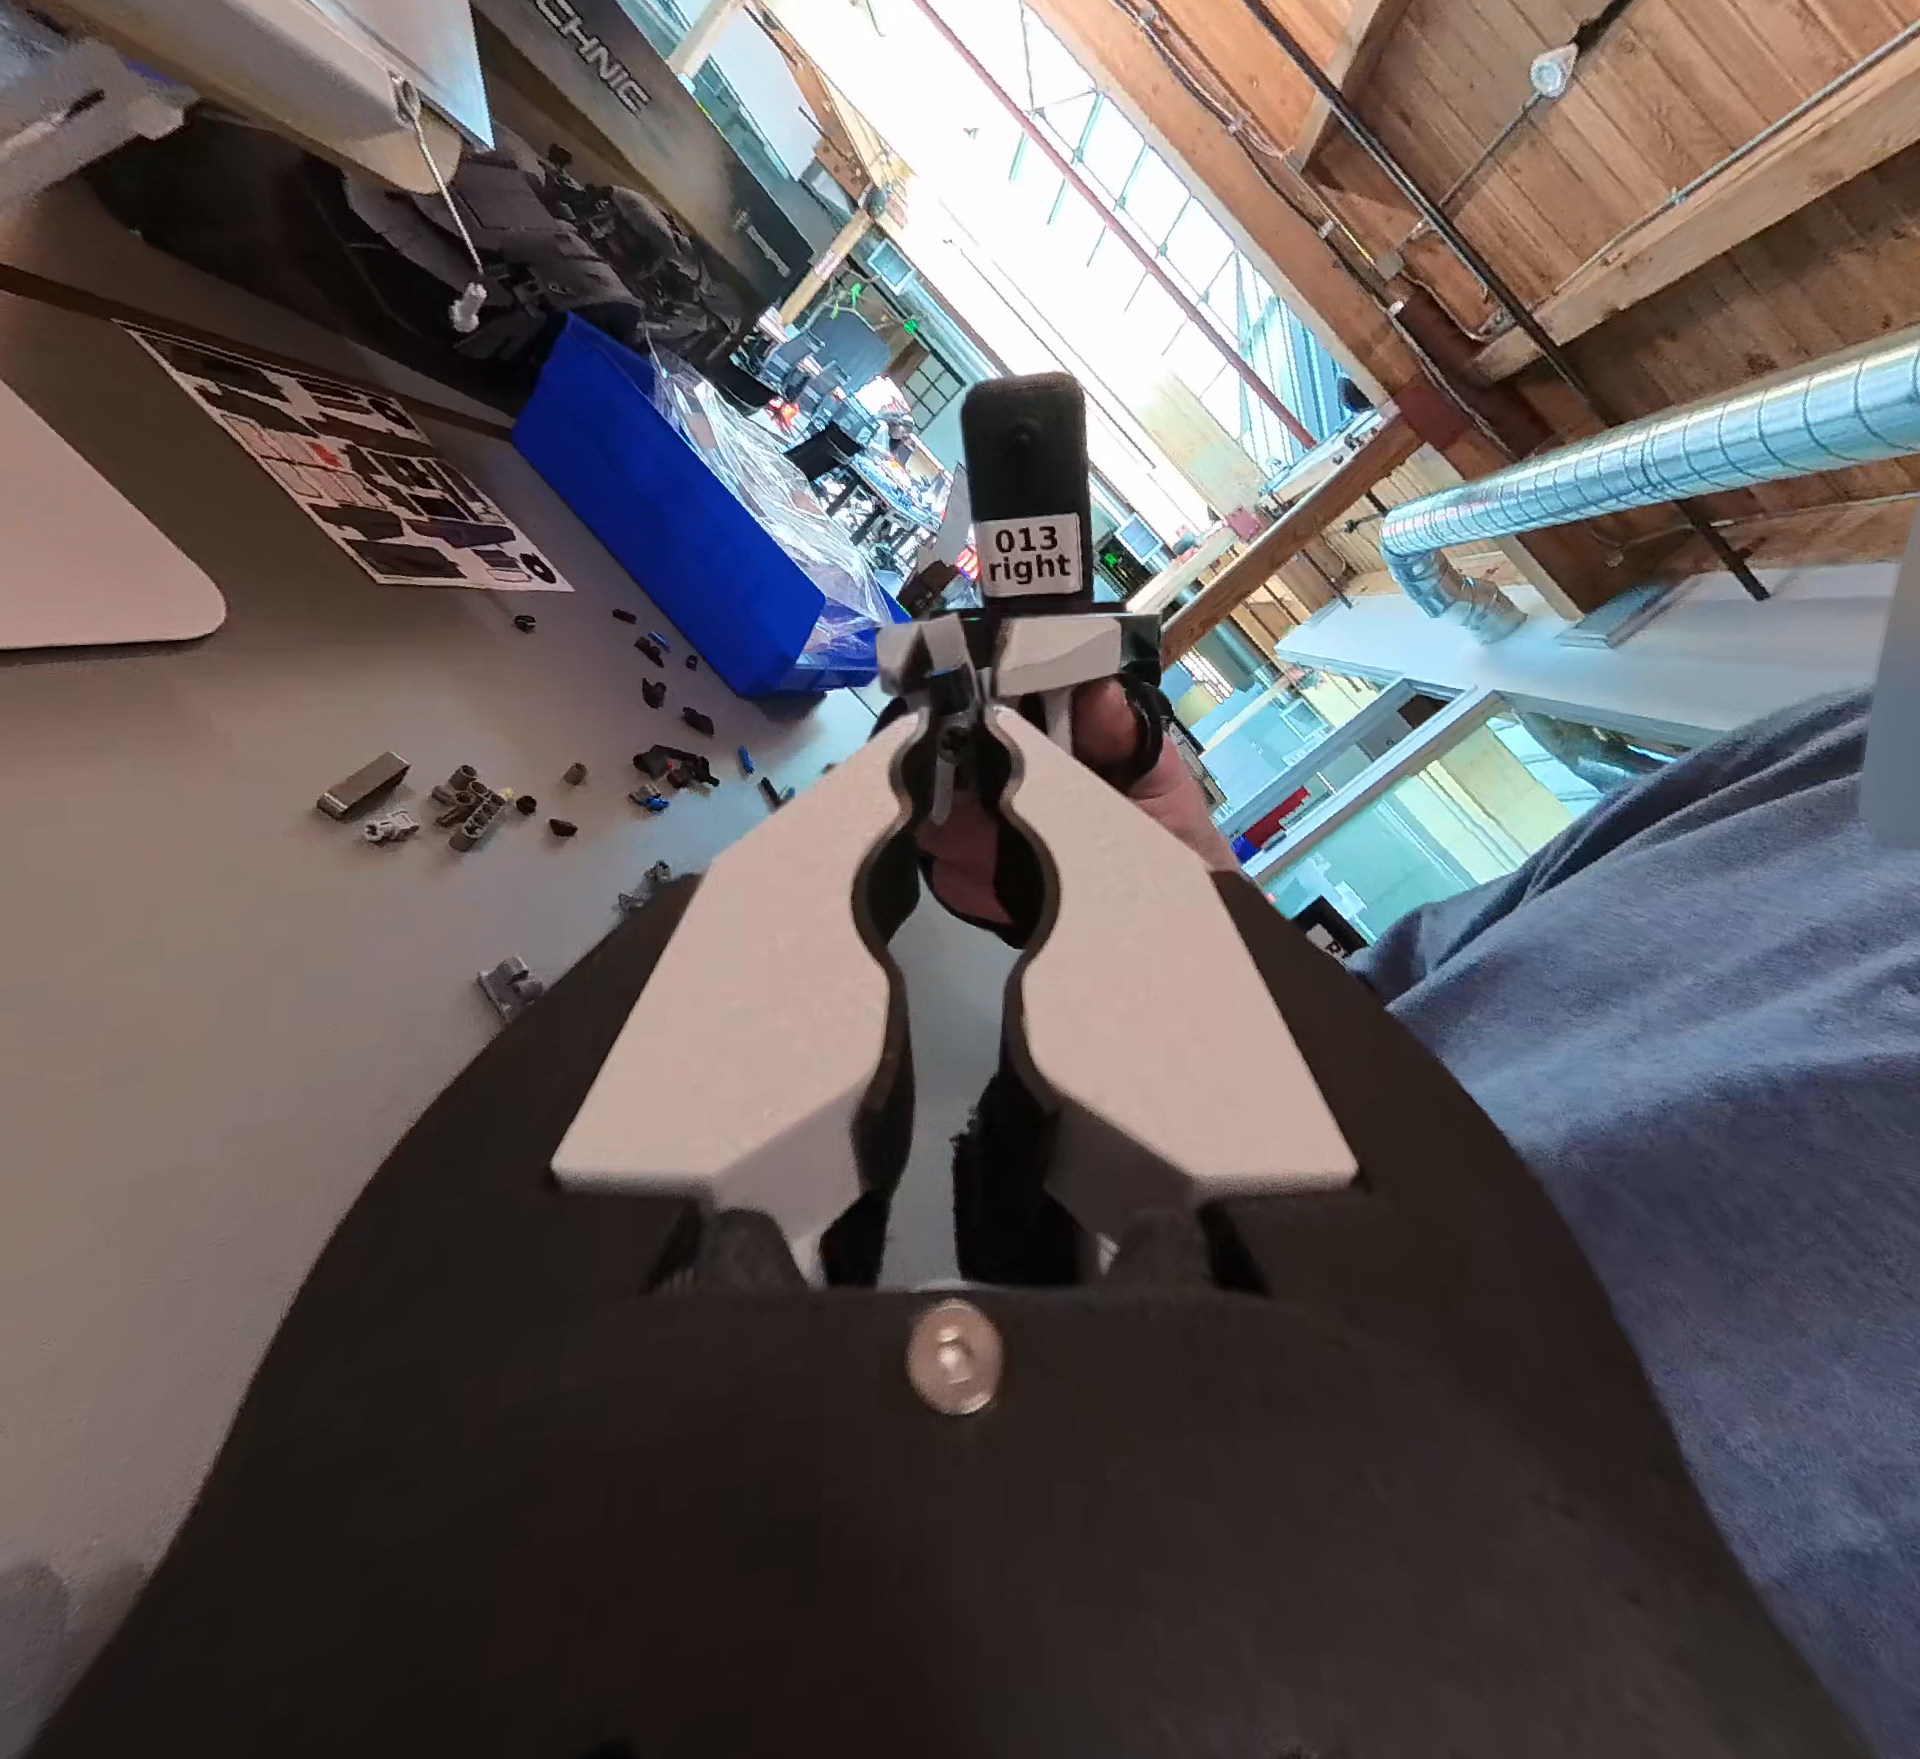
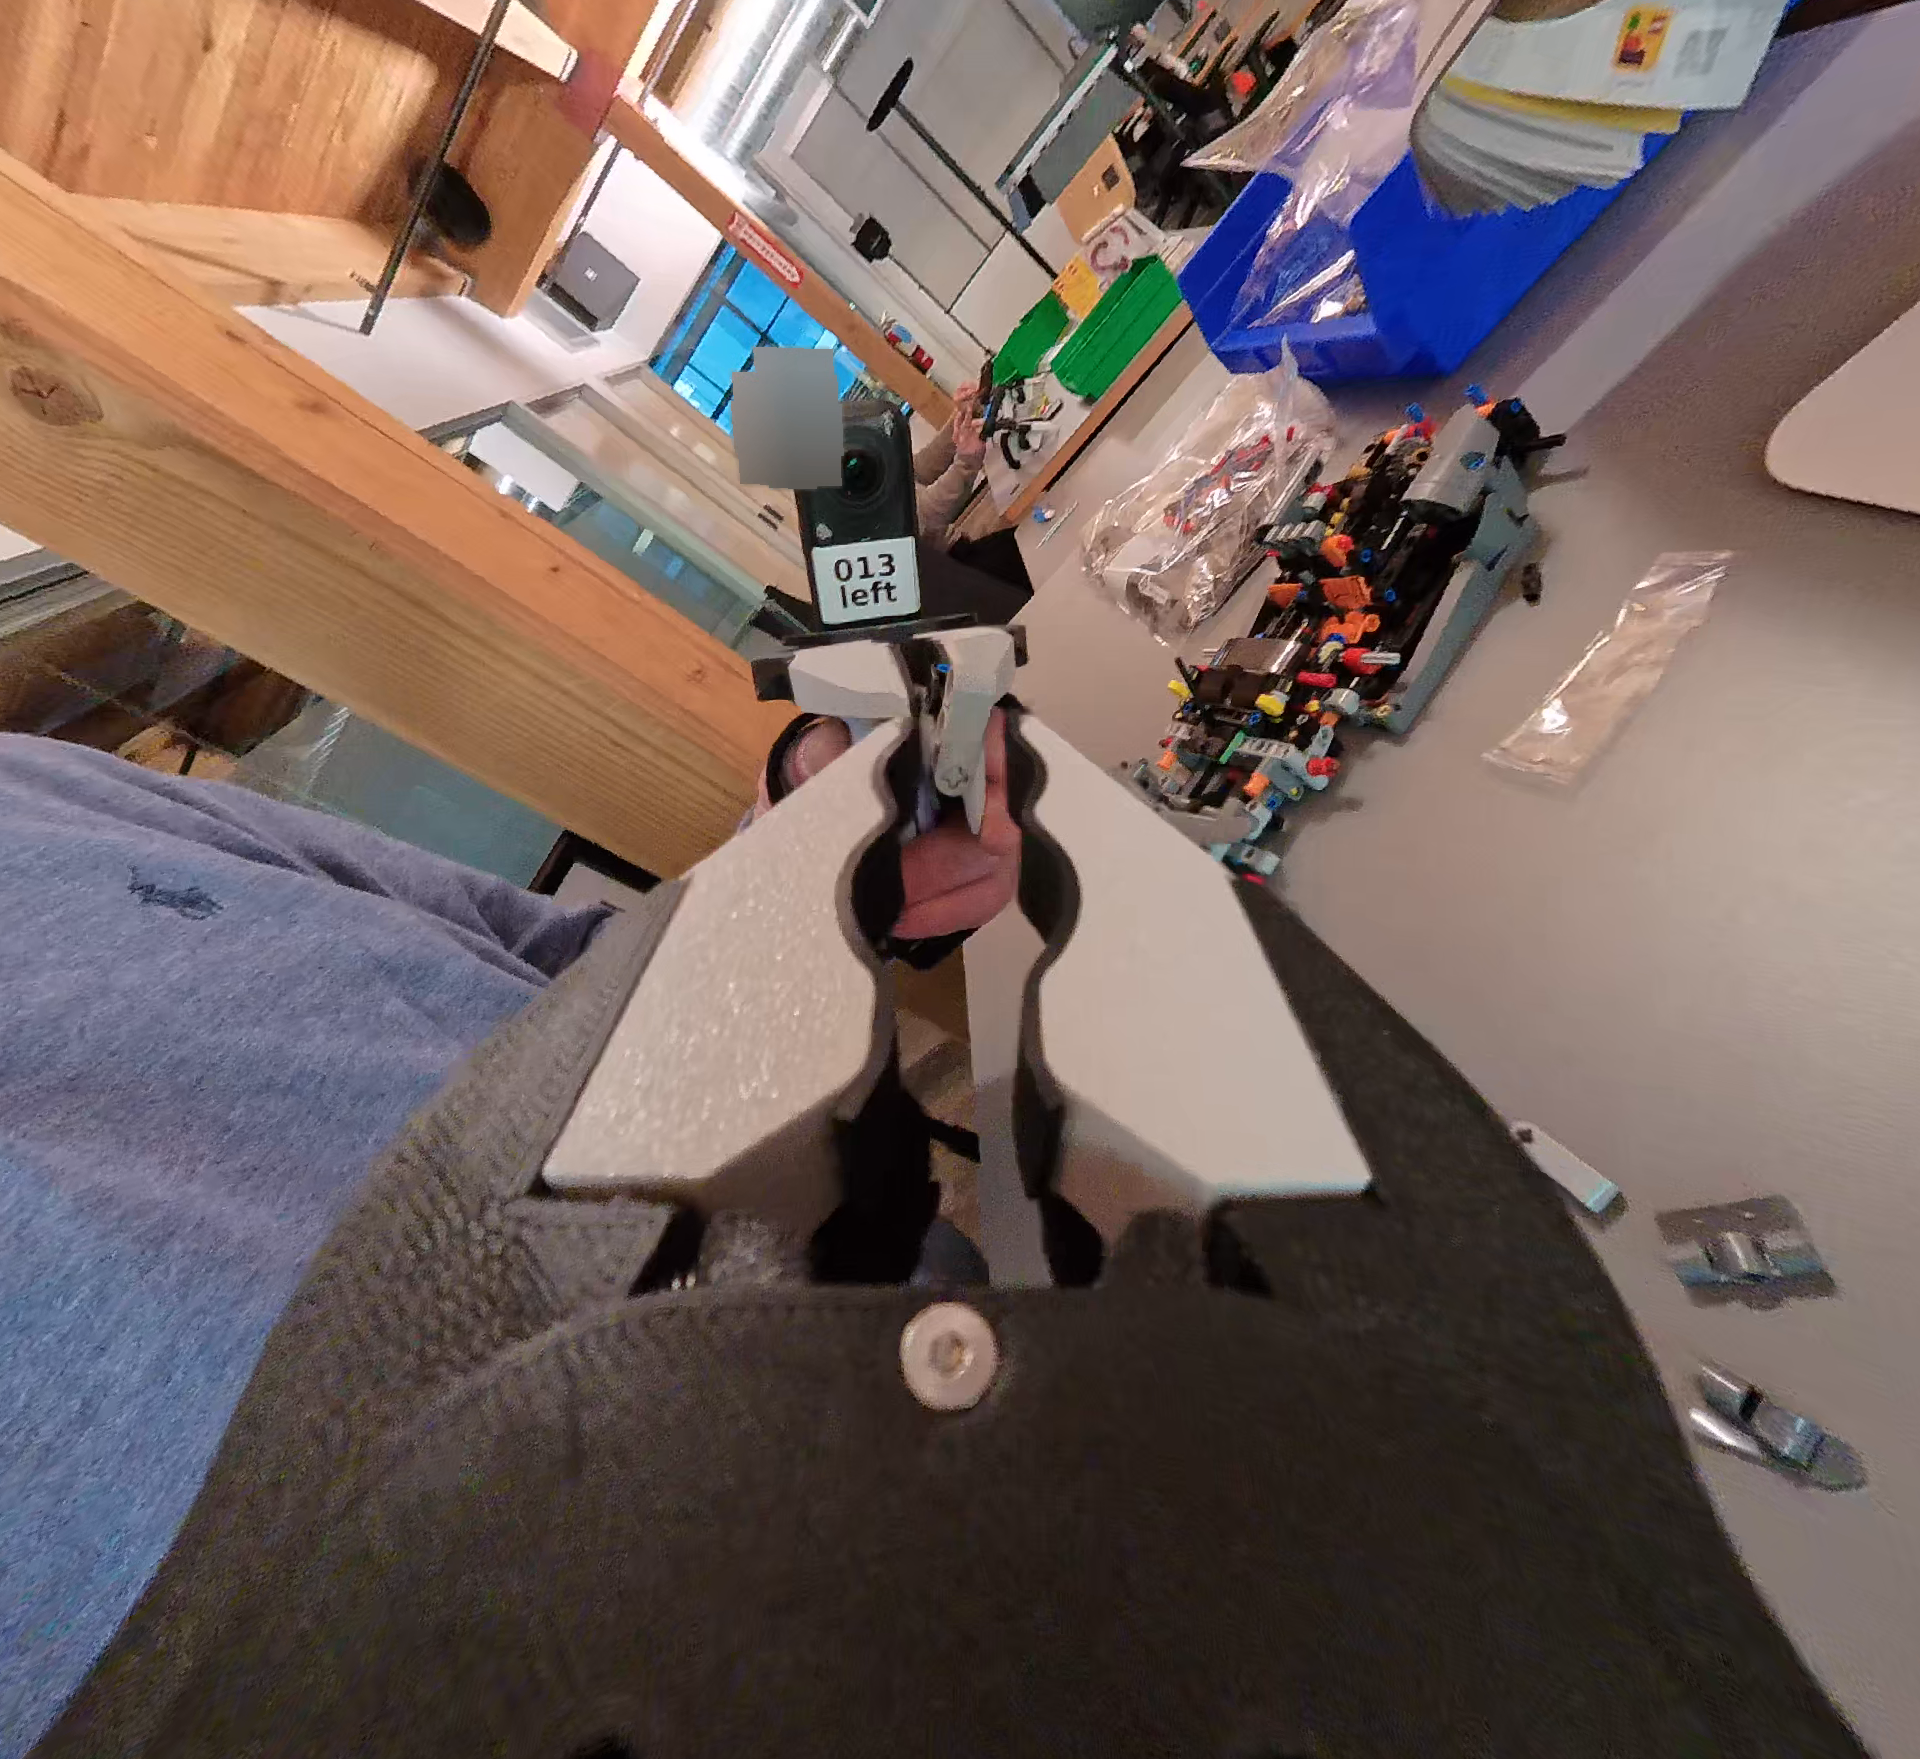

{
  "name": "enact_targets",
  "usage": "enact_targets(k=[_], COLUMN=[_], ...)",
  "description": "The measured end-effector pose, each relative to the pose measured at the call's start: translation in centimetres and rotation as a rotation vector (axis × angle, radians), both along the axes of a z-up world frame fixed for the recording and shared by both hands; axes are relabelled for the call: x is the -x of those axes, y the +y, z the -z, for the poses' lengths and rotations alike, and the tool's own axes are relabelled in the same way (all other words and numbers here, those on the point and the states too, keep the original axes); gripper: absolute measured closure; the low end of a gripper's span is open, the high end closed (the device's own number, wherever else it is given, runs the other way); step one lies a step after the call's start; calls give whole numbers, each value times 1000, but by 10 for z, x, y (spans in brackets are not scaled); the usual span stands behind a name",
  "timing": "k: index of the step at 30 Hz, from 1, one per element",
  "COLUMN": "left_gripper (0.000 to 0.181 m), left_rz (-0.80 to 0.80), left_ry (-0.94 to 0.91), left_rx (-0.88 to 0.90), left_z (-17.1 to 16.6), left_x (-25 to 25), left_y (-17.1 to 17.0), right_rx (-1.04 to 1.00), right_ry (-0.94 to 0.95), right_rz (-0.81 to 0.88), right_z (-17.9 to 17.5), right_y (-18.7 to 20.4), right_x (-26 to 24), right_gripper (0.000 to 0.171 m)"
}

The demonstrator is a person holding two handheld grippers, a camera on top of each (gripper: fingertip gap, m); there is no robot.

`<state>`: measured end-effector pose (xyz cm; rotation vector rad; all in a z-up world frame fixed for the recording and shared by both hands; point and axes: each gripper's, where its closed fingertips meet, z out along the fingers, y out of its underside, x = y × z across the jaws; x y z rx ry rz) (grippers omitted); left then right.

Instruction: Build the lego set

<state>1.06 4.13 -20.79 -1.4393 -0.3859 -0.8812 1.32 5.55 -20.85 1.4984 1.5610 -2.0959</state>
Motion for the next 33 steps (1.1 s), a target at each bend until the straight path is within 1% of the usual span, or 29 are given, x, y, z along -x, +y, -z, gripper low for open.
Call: enact_targets(k=[1, 3, 8, 12, 17, 19, 33], left_gripper=[176, 176, 175, 169, 170, 175, 176], left_rz=[7, 23, -6, -20, 56, 86, 127], left_ry=[3, 3, 49, 88, 121, 129, 50], left_rx=[2, 5, 25, 27, 54, 62, 23], left_z=[0, 2, 6, 5, 8, 10, 9], left_x=[-1, -2, -1, 5, -3, -7, -13], left_y=[1, 1, 2, -2, -1, 1, 0], right_rx=[-4, 10, 47, 57, 60, 58, 83], right_ry=[1, 1, -15, -19, -21, -23, -23], right_rz=[-9, -13, -3, 11, 14, 19, 52], right_z=[0, 0, 2, 3, 3, 4, 4], right_y=[-2, -1, 1, 3, 1, 0, -1], right_x=[-1, -1, -2, -3, -5, -6, -12], right_gripper=[164, 165, 166, 166, 166, 166, 165])
